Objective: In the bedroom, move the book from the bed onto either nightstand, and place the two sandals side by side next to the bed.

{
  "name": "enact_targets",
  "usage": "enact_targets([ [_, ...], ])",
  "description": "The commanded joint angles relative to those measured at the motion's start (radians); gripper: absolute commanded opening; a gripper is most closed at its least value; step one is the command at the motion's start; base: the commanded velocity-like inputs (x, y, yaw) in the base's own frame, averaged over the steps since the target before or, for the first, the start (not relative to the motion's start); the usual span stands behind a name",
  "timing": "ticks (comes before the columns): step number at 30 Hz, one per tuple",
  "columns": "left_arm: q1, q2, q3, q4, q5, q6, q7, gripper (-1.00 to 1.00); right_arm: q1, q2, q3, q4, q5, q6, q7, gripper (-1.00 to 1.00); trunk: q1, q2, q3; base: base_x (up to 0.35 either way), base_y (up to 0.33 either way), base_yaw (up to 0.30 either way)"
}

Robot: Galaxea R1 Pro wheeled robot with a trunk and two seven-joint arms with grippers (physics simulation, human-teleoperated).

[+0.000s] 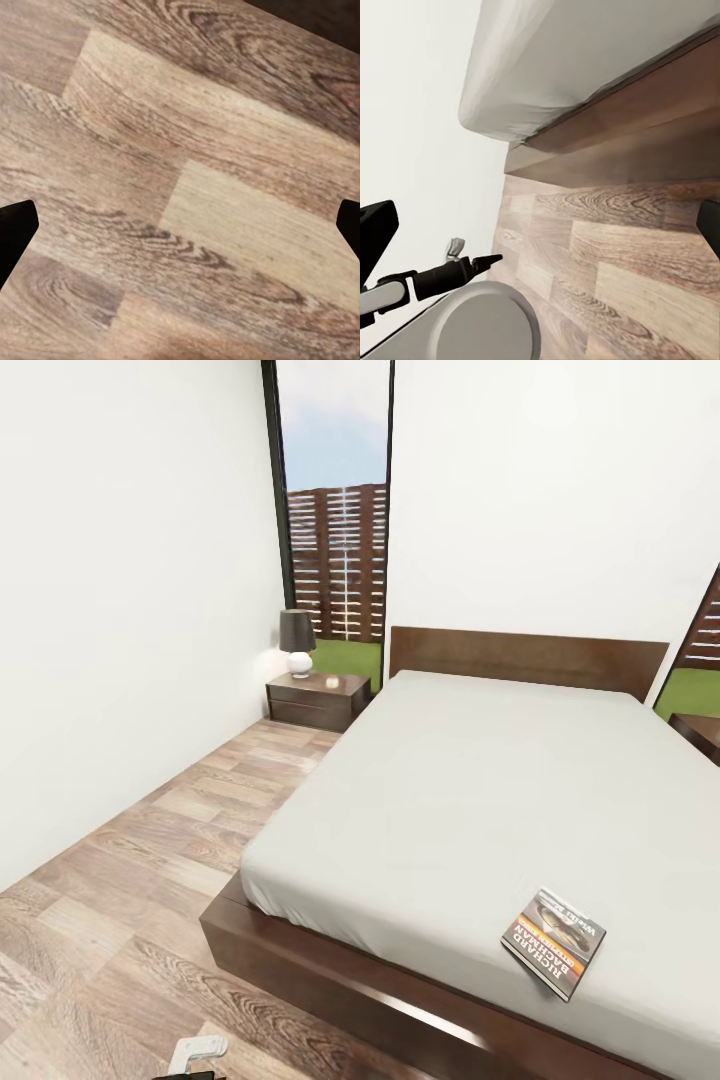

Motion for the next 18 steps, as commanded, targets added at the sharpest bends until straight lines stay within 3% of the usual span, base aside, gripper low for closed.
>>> enact_targets([
  [1, 0.000, 0.001, -0.008, -0.002, 0.010, 0.005, -0.001, 1.00, -0.001, 0.000, -0.008, -0.001, 0.010, 0.005, 0.003, 1.00, 0.000, 0.000, -0.001, 0.000, 0.000, 0.000],
  [18, 0.000, 0.001, -0.007, -0.002, 0.009, 0.004, -0.002, 1.00, -0.001, 0.000, -0.006, -0.001, 0.011, 0.018, 0.003, 1.00, 0.000, 0.000, -0.001, 0.000, 0.000, 0.000],
])
